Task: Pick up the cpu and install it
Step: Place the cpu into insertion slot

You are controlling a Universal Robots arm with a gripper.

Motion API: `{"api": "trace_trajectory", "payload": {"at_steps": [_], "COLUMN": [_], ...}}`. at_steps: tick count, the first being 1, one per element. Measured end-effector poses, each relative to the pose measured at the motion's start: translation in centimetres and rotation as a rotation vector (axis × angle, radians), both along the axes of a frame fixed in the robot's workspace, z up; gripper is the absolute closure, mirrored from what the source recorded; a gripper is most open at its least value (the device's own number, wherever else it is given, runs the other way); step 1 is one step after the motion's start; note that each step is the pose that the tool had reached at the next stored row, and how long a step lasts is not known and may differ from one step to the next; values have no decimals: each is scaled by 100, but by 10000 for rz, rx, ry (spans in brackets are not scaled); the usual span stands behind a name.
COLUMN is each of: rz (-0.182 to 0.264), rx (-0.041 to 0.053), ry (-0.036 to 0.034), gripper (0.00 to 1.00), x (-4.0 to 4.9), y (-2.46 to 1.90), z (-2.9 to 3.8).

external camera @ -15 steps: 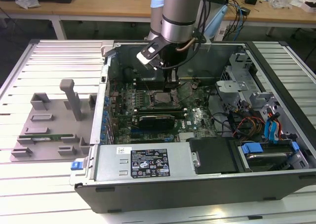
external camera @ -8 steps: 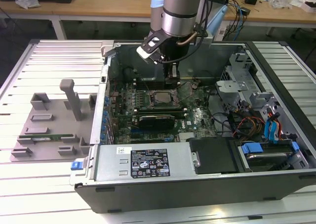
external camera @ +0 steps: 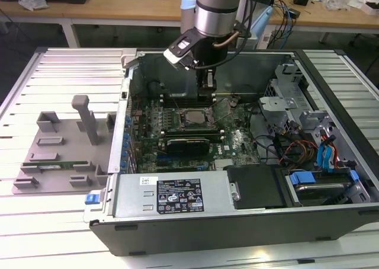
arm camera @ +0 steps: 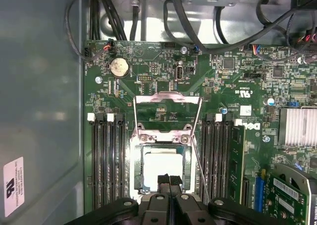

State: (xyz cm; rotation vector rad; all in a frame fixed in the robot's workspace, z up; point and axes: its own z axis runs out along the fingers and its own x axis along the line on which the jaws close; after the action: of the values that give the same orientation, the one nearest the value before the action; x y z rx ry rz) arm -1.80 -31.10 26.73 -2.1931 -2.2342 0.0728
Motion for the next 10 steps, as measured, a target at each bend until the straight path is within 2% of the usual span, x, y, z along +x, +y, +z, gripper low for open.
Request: {"api": "trace_trajectory", "payload": {"at_steps": [2, 6, 10], "rz": [0, 0, 0], "rx": [-3, -5, -5], "ry": [0, 0, -1], "gripper": [89, 89, 89], "x": [0, 0, 0], "y": [0, 0, 0], "z": [38, 223, 225]}}
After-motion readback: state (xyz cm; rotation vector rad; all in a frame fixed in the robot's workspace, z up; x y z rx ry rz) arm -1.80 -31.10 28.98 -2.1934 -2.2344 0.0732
